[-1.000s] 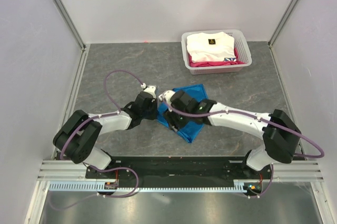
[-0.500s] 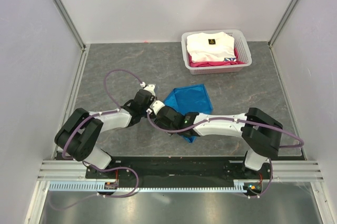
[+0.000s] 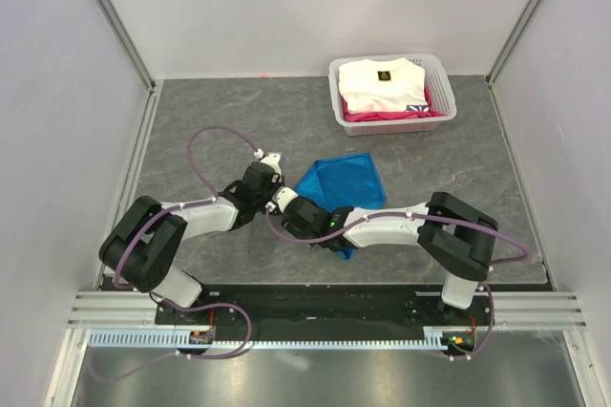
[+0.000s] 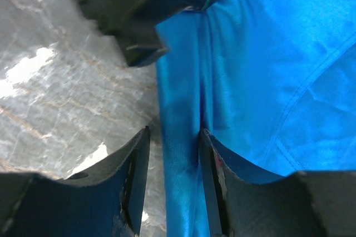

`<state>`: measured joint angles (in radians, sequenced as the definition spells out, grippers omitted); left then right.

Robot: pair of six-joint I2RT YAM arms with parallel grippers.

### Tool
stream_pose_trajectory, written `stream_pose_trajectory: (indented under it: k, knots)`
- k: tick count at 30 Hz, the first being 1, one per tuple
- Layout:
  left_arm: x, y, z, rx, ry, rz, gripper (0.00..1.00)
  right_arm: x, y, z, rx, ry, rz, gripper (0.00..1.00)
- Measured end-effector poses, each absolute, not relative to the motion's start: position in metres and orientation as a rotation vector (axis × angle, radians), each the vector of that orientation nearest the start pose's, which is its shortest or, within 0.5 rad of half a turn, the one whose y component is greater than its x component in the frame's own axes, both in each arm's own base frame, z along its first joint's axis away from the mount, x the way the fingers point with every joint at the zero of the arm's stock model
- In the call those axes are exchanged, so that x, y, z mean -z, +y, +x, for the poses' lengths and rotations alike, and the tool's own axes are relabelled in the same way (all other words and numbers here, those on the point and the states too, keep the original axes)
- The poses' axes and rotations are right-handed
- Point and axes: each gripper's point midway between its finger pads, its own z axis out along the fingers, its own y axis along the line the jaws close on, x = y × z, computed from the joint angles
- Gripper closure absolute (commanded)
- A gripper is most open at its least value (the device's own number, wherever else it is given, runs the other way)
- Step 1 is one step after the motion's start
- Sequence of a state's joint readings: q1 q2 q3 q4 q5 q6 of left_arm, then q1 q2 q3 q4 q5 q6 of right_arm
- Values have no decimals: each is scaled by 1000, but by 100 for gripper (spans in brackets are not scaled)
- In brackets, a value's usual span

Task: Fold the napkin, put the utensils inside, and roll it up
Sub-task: Roll the napkin with the utensil

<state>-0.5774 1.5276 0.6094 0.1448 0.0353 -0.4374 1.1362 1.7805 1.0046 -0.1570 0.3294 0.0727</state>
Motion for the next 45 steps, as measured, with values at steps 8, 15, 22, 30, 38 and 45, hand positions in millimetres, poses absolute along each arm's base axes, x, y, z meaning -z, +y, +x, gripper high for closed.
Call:
stream_pose_trajectory:
  k: [8,15,22,30,38,45]
  knots:
    - [-19,-215,283,558,2401,190,98,-22,342,226,-198,2197,-1077,70]
    - [-20,-209,275,595,2420,160,69,-20,346,224,-264,2210,-1084,90]
    - [-35,-192,263,610,2401,92,45,-20,350,219,-464,2251,-1079,97]
    - [-52,-178,245,634,2314,46,20,-21,346,202,-788,2382,-1081,99]
    - [-43,-180,226,715,2333,26,20,-20,348,187,-1043,2518,-1088,100]
    - [-33,-190,220,799,2365,9,37,-18,350,183,-1198,2595,-1065,100]
